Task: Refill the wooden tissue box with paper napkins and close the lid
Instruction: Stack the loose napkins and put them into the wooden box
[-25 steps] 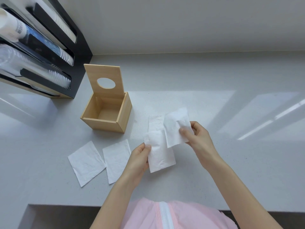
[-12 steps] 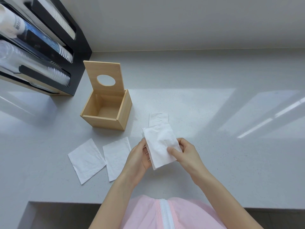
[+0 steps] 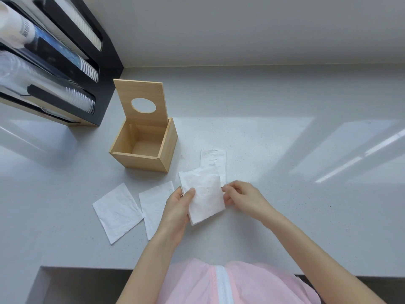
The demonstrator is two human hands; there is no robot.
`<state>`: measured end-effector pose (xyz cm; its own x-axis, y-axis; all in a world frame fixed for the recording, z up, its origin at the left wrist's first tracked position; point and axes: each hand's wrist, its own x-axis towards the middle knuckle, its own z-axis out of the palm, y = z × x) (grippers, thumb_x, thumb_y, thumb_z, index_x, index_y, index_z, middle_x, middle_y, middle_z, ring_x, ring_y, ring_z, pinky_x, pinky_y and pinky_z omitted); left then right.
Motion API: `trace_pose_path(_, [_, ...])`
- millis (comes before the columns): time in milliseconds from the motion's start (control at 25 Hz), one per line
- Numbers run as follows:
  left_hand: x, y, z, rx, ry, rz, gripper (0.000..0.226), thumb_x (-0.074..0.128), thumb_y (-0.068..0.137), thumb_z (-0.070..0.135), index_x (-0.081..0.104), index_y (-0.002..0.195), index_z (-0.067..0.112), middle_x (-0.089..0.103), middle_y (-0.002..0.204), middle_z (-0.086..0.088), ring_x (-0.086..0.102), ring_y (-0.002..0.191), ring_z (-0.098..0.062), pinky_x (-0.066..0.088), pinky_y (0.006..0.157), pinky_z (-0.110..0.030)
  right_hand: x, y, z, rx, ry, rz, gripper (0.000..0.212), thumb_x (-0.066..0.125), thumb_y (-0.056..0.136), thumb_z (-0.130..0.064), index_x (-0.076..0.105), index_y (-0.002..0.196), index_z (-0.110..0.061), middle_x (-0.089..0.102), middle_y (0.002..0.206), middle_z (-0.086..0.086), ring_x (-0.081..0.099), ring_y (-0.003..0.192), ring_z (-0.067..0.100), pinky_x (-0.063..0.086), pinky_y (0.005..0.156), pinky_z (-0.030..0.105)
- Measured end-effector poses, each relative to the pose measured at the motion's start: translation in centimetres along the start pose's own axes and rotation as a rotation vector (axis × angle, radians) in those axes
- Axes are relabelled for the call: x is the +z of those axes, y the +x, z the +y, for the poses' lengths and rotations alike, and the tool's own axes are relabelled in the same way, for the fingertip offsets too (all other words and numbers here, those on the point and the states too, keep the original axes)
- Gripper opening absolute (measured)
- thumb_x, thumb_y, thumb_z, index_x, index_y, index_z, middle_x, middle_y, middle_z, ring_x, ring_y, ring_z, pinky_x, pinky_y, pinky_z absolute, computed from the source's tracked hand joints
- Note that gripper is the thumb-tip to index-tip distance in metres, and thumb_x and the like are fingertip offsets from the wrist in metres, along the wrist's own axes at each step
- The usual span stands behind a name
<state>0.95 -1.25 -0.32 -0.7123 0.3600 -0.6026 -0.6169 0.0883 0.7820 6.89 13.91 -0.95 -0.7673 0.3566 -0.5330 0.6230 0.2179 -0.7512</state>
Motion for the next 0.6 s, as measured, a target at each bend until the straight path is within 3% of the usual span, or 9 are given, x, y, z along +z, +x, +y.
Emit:
trace_pose_path(160, [-1.0, 0.0, 0.4, -0.008, -0.037, 0.062, 0.019, 0.044, 0.096, 0.013, 0.062, 0.1, 0.018, 0.069, 0.091, 0.003, 0.064, 0.08, -0.011, 0.05, 0.071, -0.028, -1.1, 4.0, -2.0, 0.0, -0.364, 0.191, 0.038, 0.048, 0.091, -0.037, 0.054, 0.113, -0.007, 0.061, 0.115, 0.008, 0.055, 0.109, 0.028, 0.043, 0.086, 0.035])
trace_pose_path(320, [-1.3, 0.0, 0.4, -0.007, -0.041, 0.075, 0.021, 0.043, 0.096, 0.013, 0.063, 0.095, 0.02, 0.069, 0.091, 0.003, 0.064, 0.08, -0.011, 0.05, 0.072, -0.026, 0.8, 5.5, -3.4, 0.037, -0.634, 0.188, 0.052, 0.055, 0.089, -0.034, 0.038, 0.122, 0.003, 0.041, 0.129, 0.019, 0.041, 0.119, 0.034, 0.042, 0.087, 0.04])
trace_pose_path(520, [-1.1, 0.0, 0.2, -0.023, -0.022, 0.081, 0.021, 0.041, 0.097, 0.015, 0.061, 0.102, 0.019, 0.068, 0.093, 0.003, 0.064, 0.083, -0.012, 0.048, 0.074, -0.028, 1.9, 6.0, -3.3, 0.035, -0.6, 0.181, 0.03, 0.047, 0.09, -0.015, 0.046, 0.116, 0.0, 0.041, 0.126, 0.018, 0.04, 0.118, 0.033, 0.04, 0.089, 0.039])
trace_pose_path(600, [-0.9, 0.0, 0.2, -0.023, -0.022, 0.079, 0.022, 0.041, 0.097, 0.015, 0.061, 0.101, 0.02, 0.068, 0.091, 0.004, 0.064, 0.082, -0.012, 0.048, 0.073, -0.028, 1.6, 5.9, -2.8, 0.0, -0.523, 0.188, 0.023, 0.046, 0.088, -0.013, 0.051, 0.109, -0.004, 0.046, 0.119, 0.015, 0.044, 0.111, 0.032, 0.038, 0.08, 0.036])
